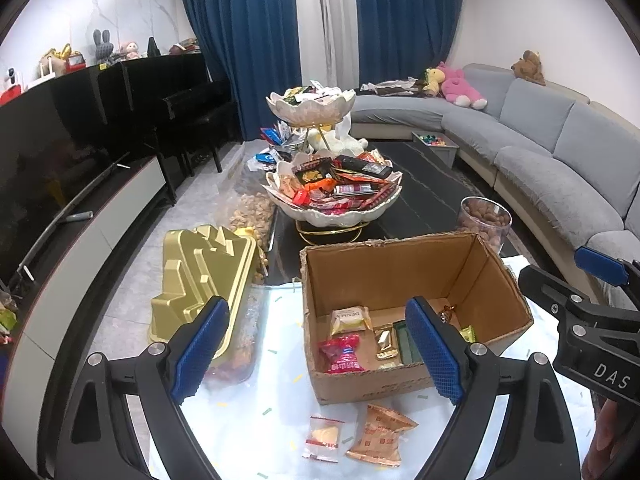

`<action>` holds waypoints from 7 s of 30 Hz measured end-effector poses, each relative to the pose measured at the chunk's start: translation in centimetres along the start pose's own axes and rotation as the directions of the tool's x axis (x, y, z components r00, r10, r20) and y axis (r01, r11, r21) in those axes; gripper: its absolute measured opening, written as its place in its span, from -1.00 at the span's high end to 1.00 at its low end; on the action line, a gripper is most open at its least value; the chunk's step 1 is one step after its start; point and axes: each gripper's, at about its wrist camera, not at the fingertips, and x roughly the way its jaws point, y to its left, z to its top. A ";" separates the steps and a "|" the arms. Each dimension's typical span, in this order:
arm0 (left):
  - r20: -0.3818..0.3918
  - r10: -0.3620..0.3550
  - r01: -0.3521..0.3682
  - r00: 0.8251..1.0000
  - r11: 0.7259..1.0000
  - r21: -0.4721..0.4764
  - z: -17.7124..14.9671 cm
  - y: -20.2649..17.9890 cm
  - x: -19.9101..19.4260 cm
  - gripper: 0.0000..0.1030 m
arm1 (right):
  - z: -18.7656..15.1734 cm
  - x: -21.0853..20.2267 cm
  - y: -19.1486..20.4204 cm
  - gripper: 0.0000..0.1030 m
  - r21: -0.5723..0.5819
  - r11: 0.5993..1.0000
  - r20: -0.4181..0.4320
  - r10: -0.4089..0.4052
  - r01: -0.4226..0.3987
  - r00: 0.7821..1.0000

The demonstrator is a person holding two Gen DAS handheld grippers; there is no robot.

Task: Organize snacks
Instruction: 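Withdraw both open tools from the box toward the last two snacks, then close left on cake packet while right grasps Fortune Biscuits pouch, then lift both held snacks and carry them over the cardboard box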

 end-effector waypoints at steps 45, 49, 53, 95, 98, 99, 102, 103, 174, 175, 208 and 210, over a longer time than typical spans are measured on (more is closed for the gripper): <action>-0.118 0.029 -0.021 0.993 0.998 0.062 -12.4 2.2 1.6 -0.75 | -9.4 1.6 5.2 -0.65 -0.076 0.996 -0.175 0.041 -0.055 0.984; -0.129 0.008 -0.001 0.992 0.998 0.057 -13.5 2.3 2.1 -0.75 | -10.4 2.4 5.3 -0.65 -0.060 0.996 -0.210 0.047 -0.061 0.977; -0.136 -0.010 0.017 0.991 0.999 0.051 -14.4 2.1 2.8 -0.75 | -11.3 3.4 5.5 -0.65 -0.036 0.997 -0.255 0.053 -0.064 0.966; -0.282 -0.070 0.063 0.957 0.997 -0.032 -18.0 1.8 11.7 -0.37 | -15.9 15.8 7.9 -0.50 0.231 0.972 -0.559 0.102 0.037 0.823; -0.282 -0.079 0.069 0.956 0.997 -0.044 -18.0 1.7 12.1 -0.31 | -16.0 16.1 7.8 -0.29 0.223 0.974 -0.560 0.089 0.046 0.823; -0.282 -0.082 0.072 0.956 0.996 -0.047 -18.0 1.7 12.3 -0.24 | -16.0 16.2 7.7 -0.23 0.220 0.974 -0.560 0.087 0.047 0.824; -0.281 -0.097 0.083 0.955 0.995 -0.060 -17.9 1.5 12.5 0.04 | -15.6 16.1 7.3 0.09 0.211 0.976 -0.553 0.077 0.050 0.829; -0.280 -0.103 0.088 0.954 0.994 -0.064 -17.9 1.5 12.6 0.13 | -15.6 16.1 7.3 0.12 0.211 0.976 -0.553 0.078 0.050 0.830; -0.059 -0.104 0.101 0.993 0.994 -0.047 -8.1 -1.8 -2.3 0.39 | -8.1 -1.5 1.5 0.12 0.119 0.993 -0.203 0.000 0.025 0.979; -0.056 -0.104 0.101 0.993 0.994 -0.046 -7.9 -1.9 -2.4 0.39 | -7.8 -1.8 1.3 0.12 0.118 0.993 -0.196 0.000 0.024 0.981; 0.007 -0.112 0.112 0.994 0.993 -0.024 -1.2 -3.0 -1.1 0.39 | -0.7 -2.6 0.9 0.12 -0.028 1.000 -0.007 0.010 -0.010 1.000; 0.008 -0.115 0.115 0.993 0.993 -0.024 -0.9 -3.0 -0.7 0.39 | -0.4 -2.2 1.0 0.12 -0.039 0.999 -0.003 0.011 -0.011 1.000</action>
